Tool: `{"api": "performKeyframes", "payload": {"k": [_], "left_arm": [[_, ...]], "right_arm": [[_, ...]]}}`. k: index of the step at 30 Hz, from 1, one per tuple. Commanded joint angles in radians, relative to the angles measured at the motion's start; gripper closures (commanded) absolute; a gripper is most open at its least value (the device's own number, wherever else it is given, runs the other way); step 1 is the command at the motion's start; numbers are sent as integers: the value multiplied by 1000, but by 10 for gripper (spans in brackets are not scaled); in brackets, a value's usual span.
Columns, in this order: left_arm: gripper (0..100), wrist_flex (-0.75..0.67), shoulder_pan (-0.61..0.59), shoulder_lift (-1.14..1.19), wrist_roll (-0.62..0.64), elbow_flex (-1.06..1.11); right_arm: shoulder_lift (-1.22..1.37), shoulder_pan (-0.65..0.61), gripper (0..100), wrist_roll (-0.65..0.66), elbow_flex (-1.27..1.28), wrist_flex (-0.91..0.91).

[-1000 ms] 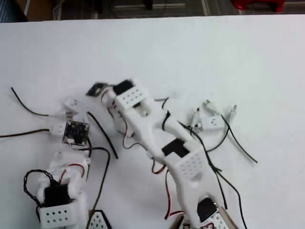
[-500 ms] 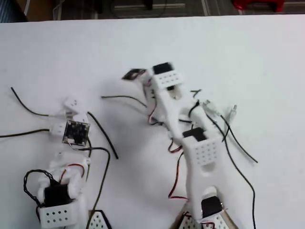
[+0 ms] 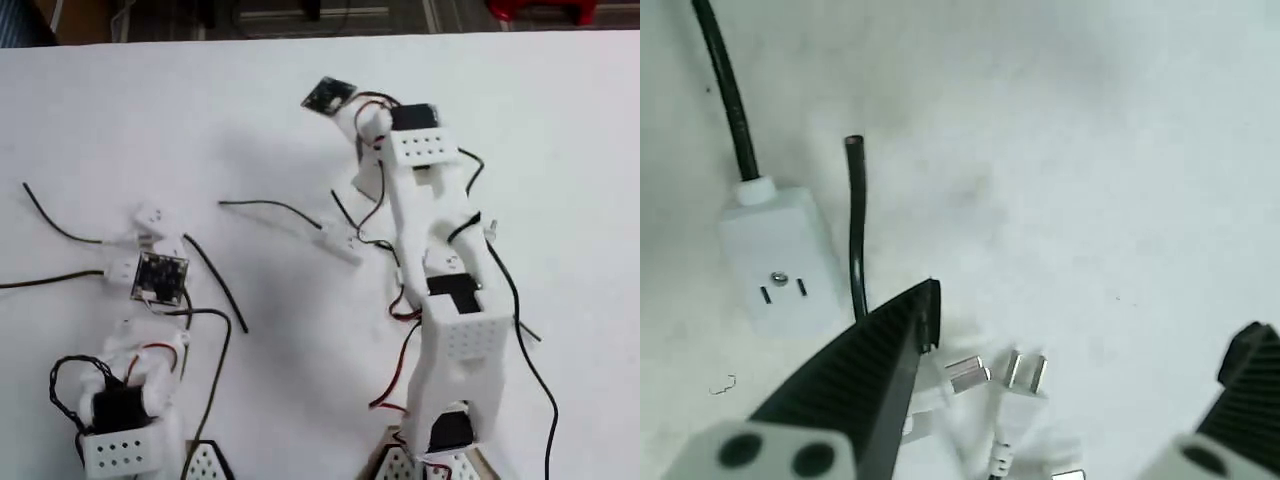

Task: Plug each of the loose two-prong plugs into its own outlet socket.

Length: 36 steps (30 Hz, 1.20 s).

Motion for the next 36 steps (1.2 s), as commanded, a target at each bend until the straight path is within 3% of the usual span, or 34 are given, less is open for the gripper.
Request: {"api": "performKeyframes", "payload": {"k": [1,6,12,21,24,30,36], "left_arm": [[976,6,8,5,2,-2],[976,6,8,5,2,-2],[976,6,8,5,2,-2],[976,6,8,5,2,-2],[976,6,8,5,2,-2],[976,6,8,5,2,-2],[976,6,8,5,2,-2]], "right_arm": [[-71,-36,576,8,-20,81],[-97,-248,576,11,-14,314],[-33,-352,576,5,66,252],[134,-217,576,14,31,203],[145,-150,576,20,-57,205],[153,-18,576,178,-264,199],[151,62,576,190,-476,113]]}}
